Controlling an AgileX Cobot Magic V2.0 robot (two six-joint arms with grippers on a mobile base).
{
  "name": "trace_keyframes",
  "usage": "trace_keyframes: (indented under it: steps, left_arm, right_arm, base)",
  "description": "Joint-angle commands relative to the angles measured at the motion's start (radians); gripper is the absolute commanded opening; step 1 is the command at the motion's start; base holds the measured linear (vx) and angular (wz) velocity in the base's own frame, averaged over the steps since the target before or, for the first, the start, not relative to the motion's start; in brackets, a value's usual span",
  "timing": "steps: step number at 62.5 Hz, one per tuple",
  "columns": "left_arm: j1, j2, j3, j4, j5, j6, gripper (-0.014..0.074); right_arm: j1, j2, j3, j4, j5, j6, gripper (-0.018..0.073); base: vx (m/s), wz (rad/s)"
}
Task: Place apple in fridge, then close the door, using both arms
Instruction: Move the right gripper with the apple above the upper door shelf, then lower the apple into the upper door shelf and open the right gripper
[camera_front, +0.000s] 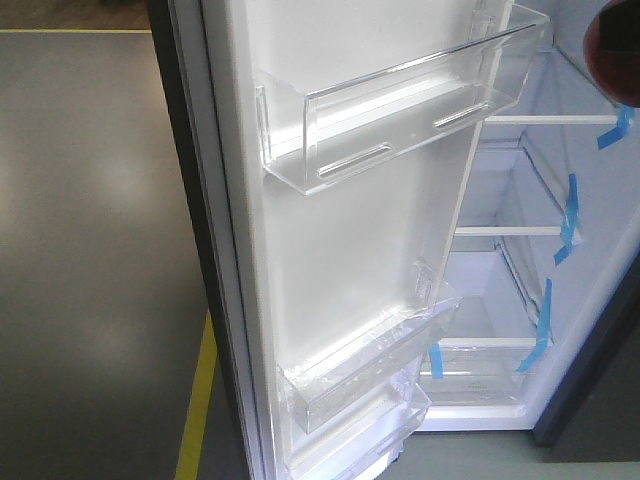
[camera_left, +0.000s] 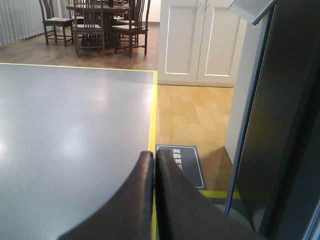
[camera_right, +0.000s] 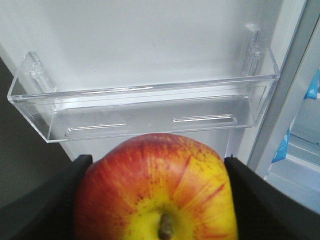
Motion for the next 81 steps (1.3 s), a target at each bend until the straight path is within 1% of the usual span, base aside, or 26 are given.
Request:
trace_keyframes:
  steps: [1, 5, 8, 12, 15, 16, 17, 19, 20, 21, 22, 24, 27, 31, 32, 37, 41, 46, 60, 67, 73, 81]
  left_arm:
    - [-0.003, -0.016, 0.028, -0.007, -0.071, -0.008, -0.0006]
    - [-0.003, -0.016, 0.028, -0.007, -0.071, -0.008, -0.0006]
    - [-0.003, -0.016, 0.028, -0.007, -0.071, -0.008, -0.0006]
    - [-0.003, -0.016, 0.028, -0.007, -0.071, -0.008, -0.0006]
    - [-0.003, -0.016, 0.028, -0.007, -0.071, -0.008, -0.0006]
    - [-0.003, -0.016, 0.028, -0.007, -0.071, -0.008, -0.0006]
    - [-0.003, -0.016, 0.028, -0.007, -0.071, -0.008, -0.0006]
    - [-0.003, -0.016, 0.028, -0.007, -0.071, -0.008, -0.0006]
    - [-0.003, -0.016, 0.028, -0.007, -0.071, -0.008, -0.0006]
    - [-0.003, -0.016, 0.028, -0.007, -0.071, -0.008, -0.0006]
    - [-0.003, -0.016, 0.028, -0.007, -0.071, -0.008, -0.0006]
    - [-0.003, -0.016, 0.028, -0.007, -0.071, -0.008, -0.0006]
    - [-0.003, -0.016, 0.028, -0.007, -0.071, -0.008, -0.0006]
    - [-0.003, -0.016, 0.028, -0.007, -0.071, -0.008, -0.0006]
    - [-0.003, -0.016, 0.028, -0.007, -0.071, -0.008, -0.0006]
    - [-0.003, -0.016, 0.028, -0.007, -0.071, -0.008, -0.0006]
    - [-0.003, -0.016, 0.028, -0.007, -0.071, -0.008, -0.0006]
    - [-0.003, -0.016, 0.028, -0.007, -0.071, -0.008, -0.0006]
    - [-0.003, -0.016, 0.028, -0.007, -0.071, -0.008, -0.0006]
    - [-0.003, -0.016, 0.028, -0.007, -0.071, -0.008, -0.0006]
    - [-0.003, -0.016, 0.028, -0.007, -0.071, -0.008, -0.0006]
    - [-0.003, -0.016, 0.028, -0.007, -0.071, -0.008, -0.0006]
  right_arm:
    - [-0.006, -0.019, -0.028, 0.051, -0.069, -0.012, 0.0069]
    - [-0.006, -0.019, -0.028, 0.074, -0.104, -0.012, 0.0069]
    - [-0.006, -0.017, -0.028, 0.119, -0.150, -0.013, 0.0069]
    - [-0.006, -0.010, -0.028, 0.235, -0.213, -0.028, 0.0069]
    - [-0.006, 0.003, -0.028, 0.357, -0.249, -0.098, 0.0069]
    - [-0.006, 0.008, -0.028, 0.412, -0.258, -0.123, 0.0069]
    - [-0.005, 0.014, -0.028, 0.431, -0.260, -0.151, 0.0069]
    - [0.001, 0.029, -0.028, 0.536, -0.270, -0.227, 0.0069]
    - [0.006, 0.040, -0.028, 0.567, -0.272, -0.273, 0.0069]
    - [0.012, 0.048, -0.028, 0.595, -0.275, -0.288, 0.0069]
    - [0.019, 0.057, -0.028, 0.621, -0.275, -0.331, 0.0069]
    - [0.035, 0.076, -0.029, 0.670, -0.278, -0.383, 0.0069]
    - [0.068, 0.110, -0.029, 0.708, -0.282, -0.445, 0.0069]
    - [0.118, 0.151, -0.029, 0.713, -0.303, -0.492, 0.0069]
    - [0.146, 0.171, -0.029, 0.707, -0.310, -0.510, 0.0069]
    - [0.217, 0.224, -0.029, 0.675, -0.394, -0.577, 0.0069]
    - [0.255, 0.257, -0.029, 0.643, -0.467, -0.596, 0.0069]
    - [0.266, 0.288, -0.029, 0.626, -0.524, -0.595, 0.0069]
    - [0.263, 0.348, -0.029, 0.616, -0.533, -0.587, 0.0098]
    - [0.263, 0.375, -0.029, 0.616, -0.524, -0.587, 0.0166]
    - [0.263, 0.390, -0.029, 0.616, -0.518, -0.587, 0.0272]
    - [0.263, 0.395, -0.029, 0.616, -0.520, -0.587, 0.0439]
  base:
    - [0.00, 0.00]
    - [0.00, 0.00]
    - [0.00, 0.00]
    - [0.00, 0.00]
    - [0.00, 0.00]
    - [0.00, 0.00]
    - [0.00, 0.00]
    - [0.00, 0.00]
    - [0.00, 0.00]
    - [0.00, 0.00]
    - [0.00, 0.00]
    - [0.00, 0.00]
    - [0.00, 0.00]
    - [0.00, 0.00]
    - [0.00, 0.00]
    - [0.00, 0.00]
    - [0.00, 0.00]
    - [0.00, 0.00]
    - [0.00, 0.00]
    - [0.00, 0.00]
    - [0.00, 0.00]
    - [0.00, 0.00]
